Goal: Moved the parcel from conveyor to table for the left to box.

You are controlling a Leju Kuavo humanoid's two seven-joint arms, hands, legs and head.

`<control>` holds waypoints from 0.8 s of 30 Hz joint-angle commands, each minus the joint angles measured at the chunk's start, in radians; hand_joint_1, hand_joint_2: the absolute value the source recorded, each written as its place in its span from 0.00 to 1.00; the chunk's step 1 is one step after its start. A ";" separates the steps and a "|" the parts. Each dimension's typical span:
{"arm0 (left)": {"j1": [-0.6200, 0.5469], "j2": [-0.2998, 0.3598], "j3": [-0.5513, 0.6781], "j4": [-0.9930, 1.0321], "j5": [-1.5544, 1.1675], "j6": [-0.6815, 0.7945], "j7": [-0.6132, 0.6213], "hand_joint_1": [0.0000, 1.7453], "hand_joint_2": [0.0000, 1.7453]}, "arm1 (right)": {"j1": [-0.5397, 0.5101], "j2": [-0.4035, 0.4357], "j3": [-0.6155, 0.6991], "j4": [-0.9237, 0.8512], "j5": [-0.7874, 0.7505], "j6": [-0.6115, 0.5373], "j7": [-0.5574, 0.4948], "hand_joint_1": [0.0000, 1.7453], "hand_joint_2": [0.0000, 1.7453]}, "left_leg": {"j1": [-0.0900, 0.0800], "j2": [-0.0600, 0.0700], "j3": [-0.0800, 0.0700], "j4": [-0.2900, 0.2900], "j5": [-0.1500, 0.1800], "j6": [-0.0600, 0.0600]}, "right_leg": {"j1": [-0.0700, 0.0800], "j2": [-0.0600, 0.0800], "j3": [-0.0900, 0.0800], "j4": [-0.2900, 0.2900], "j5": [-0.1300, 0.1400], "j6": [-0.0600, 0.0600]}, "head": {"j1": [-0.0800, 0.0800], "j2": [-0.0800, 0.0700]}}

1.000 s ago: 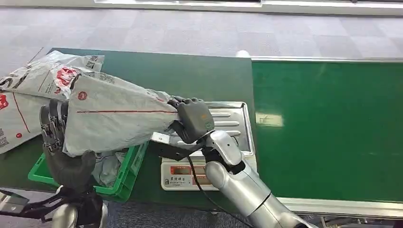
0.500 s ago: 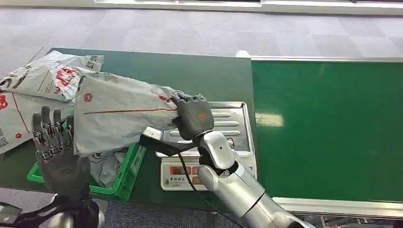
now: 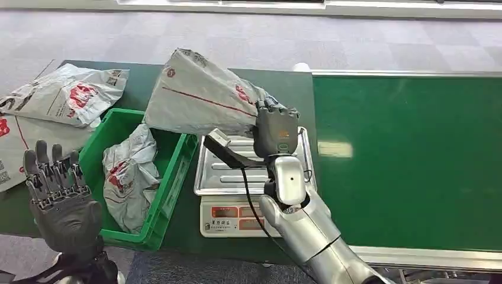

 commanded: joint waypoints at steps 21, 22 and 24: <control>-0.048 -0.007 0.012 0.047 -0.033 0.013 0.003 0.00 1.00 | 0.057 -0.009 -0.097 -0.171 -0.014 0.031 -0.074 0.00 0.00 | 0.000 -0.002 0.002 -0.001 0.000 0.001 | 0.000 -0.002 0.002 -0.001 -0.001 0.000 | 0.000 0.000; -0.048 -0.007 0.013 0.046 -0.036 0.014 0.003 0.00 1.00 | 0.066 -0.013 -0.101 -0.194 -0.015 0.033 -0.074 0.00 0.00 | 0.000 -0.002 0.002 -0.002 0.000 0.001 | 0.000 -0.002 0.003 -0.002 -0.001 0.000 | 0.000 0.000; -0.051 -0.009 0.019 0.039 -0.076 0.033 0.003 0.00 1.00 | 0.085 -0.022 -0.111 -0.241 -0.009 0.030 -0.075 0.00 0.00 | 0.000 -0.003 0.002 -0.001 0.000 0.001 | 0.000 -0.003 0.002 -0.002 -0.001 0.000 | 0.000 0.000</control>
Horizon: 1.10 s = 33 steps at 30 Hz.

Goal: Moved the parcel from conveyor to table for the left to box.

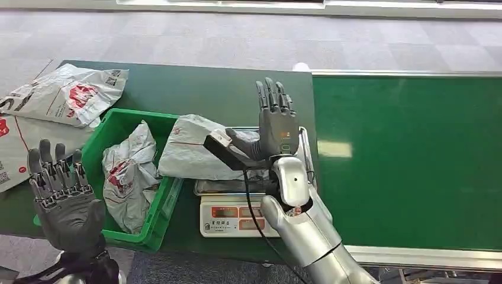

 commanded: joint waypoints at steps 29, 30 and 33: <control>-0.788 0.438 -0.535 0.870 -1.278 -0.037 0.261 0.00 1.00 | 0.040 -0.062 -0.106 -0.078 -0.040 -0.080 -0.011 0.00 0.00 | 0.000 0.006 -0.001 -0.001 0.007 -0.001 | 0.001 0.004 -0.003 -0.001 0.010 -0.001 | 0.000 0.000; -0.788 0.438 -0.535 0.870 -1.278 -0.037 0.261 0.00 1.00 | 0.040 -0.062 -0.106 -0.078 -0.040 -0.080 -0.011 0.00 0.00 | 0.000 0.006 0.000 -0.003 0.008 0.000 | 0.001 0.004 -0.002 -0.003 0.010 -0.001 | 0.000 0.000; -0.788 0.438 -0.535 0.870 -1.278 -0.037 0.261 0.00 1.00 | 0.040 -0.062 -0.106 -0.078 -0.040 -0.080 -0.011 0.00 0.00 | 0.000 0.006 -0.002 -0.001 0.007 -0.001 | 0.000 0.004 -0.004 -0.001 0.010 -0.001 | 0.000 0.000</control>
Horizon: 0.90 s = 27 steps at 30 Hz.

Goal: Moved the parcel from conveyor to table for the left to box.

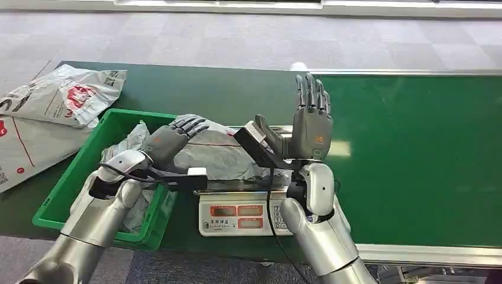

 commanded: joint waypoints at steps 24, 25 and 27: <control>-0.038 0.127 -0.197 0.159 0.123 -0.063 0.006 1.00 1.00 | -0.037 -0.030 0.020 0.053 -0.009 0.012 0.017 0.00 0.00 | 0.000 0.000 0.002 -0.002 0.000 0.001 | 0.000 0.000 0.002 -0.002 0.000 0.000 | 0.000 0.000; -0.037 0.133 -0.197 0.158 0.126 -0.062 0.006 1.00 1.00 | -0.036 -0.031 0.019 0.050 -0.009 0.013 0.017 0.00 0.00 | 0.000 0.000 0.001 -0.001 0.000 0.001 | 0.000 0.000 0.002 -0.001 0.000 0.000 | 0.000 0.000; -0.033 0.142 -0.195 0.155 0.130 -0.062 0.006 1.00 1.00 | -0.036 -0.032 0.018 0.048 -0.009 0.014 0.017 0.00 0.00 | 0.000 0.001 0.004 -0.003 0.000 0.001 | 0.000 0.000 0.004 -0.003 0.000 0.000 | 0.000 0.000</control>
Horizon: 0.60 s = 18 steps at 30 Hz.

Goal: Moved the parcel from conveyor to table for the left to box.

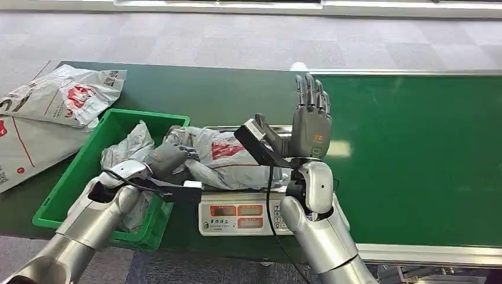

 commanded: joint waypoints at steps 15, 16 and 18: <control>0.038 -0.019 0.507 -0.403 -0.528 0.550 0.465 1.00 1.00 | 0.085 -0.031 -0.037 -0.101 0.050 0.048 -0.003 0.00 0.00 | 0.005 0.001 -0.003 0.001 -0.001 0.000 | 0.002 0.001 -0.003 0.000 -0.001 -0.002 | 0.000 0.000; 0.036 -0.032 0.549 -0.391 -0.567 0.560 0.468 1.00 1.00 | 0.083 -0.031 -0.039 -0.097 0.056 0.046 0.003 0.00 0.00 | 0.004 0.004 -0.002 0.000 -0.001 -0.001 | 0.002 0.004 -0.003 0.000 0.000 -0.002 | 0.000 0.000; 0.033 -0.047 0.586 -0.379 -0.605 0.584 0.480 1.00 1.00 | 0.083 -0.033 -0.041 -0.091 0.056 0.045 0.002 0.00 0.00 | 0.003 0.003 -0.001 -0.001 0.000 -0.001 | 0.002 0.003 -0.002 0.000 0.000 -0.002 | 0.000 0.000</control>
